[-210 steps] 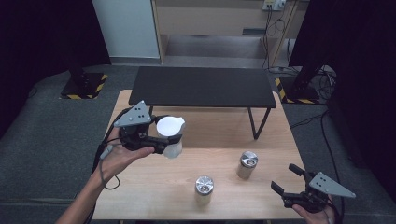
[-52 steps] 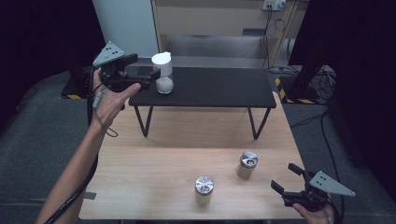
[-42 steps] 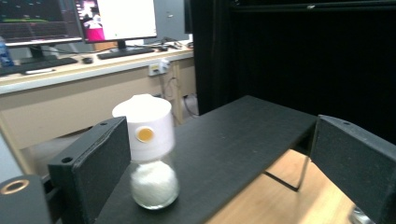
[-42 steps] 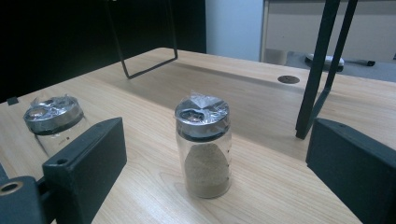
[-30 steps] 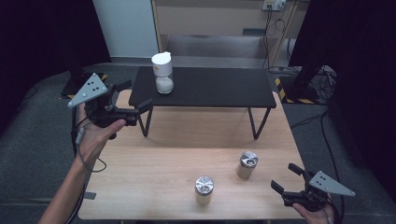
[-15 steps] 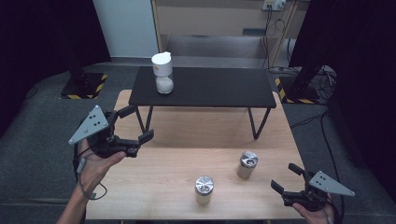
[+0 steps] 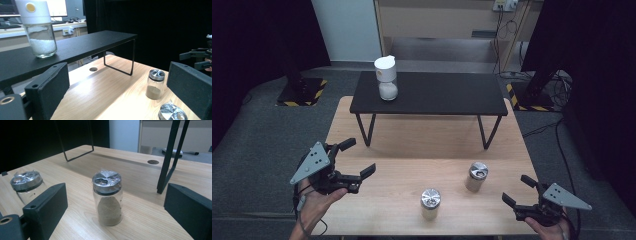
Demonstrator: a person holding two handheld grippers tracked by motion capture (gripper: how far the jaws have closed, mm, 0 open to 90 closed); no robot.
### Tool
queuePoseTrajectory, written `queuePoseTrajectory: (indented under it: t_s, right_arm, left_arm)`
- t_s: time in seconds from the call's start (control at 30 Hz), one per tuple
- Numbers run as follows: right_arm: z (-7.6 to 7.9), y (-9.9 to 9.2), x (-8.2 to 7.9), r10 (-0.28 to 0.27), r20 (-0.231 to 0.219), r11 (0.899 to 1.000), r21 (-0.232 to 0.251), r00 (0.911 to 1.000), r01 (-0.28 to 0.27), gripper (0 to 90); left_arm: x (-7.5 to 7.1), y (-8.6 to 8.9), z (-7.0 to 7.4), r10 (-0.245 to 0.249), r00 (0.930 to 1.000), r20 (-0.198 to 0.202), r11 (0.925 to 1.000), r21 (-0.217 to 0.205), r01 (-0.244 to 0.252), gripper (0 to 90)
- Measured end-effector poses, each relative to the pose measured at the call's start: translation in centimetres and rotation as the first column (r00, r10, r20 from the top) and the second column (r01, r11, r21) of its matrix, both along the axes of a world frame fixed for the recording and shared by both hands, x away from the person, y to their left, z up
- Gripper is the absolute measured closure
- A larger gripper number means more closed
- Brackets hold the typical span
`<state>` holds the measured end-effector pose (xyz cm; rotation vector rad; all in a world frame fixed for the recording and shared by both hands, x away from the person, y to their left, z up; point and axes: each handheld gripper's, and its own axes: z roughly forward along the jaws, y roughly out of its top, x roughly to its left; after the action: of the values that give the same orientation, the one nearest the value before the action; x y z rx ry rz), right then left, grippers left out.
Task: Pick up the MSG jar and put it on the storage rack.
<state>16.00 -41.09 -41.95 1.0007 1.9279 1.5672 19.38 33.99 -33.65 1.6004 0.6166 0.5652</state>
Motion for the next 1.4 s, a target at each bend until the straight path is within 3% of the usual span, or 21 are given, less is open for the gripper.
queuePoseTrajectory:
  t_s: [0.33,0.73,1.4]
  right_arm:
    - [0.0,0.0,0.0,0.000,0.002,1.000,-0.002,1.0000,0.000,5.4]
    - [0.0,0.1,0.0,0.001,0.003,1.000,-0.005,1.0000,-0.001,5.5]
    - [0.0,0.0,0.0,-0.006,0.001,1.000,-0.002,1.0000,0.006,5.5]
  left_arm:
    - [-0.9,0.5,-2.6,0.006,0.9988,-0.048,0.9997,-0.024,-0.007,3.1]
    - [-2.2,1.4,-5.9,0.034,0.9943,-0.101,0.9992,-0.017,-0.036,3.1]
    - [-2.6,3.0,-8.1,0.074,0.9866,-0.145,0.9973,0.013,-0.072,3.3]
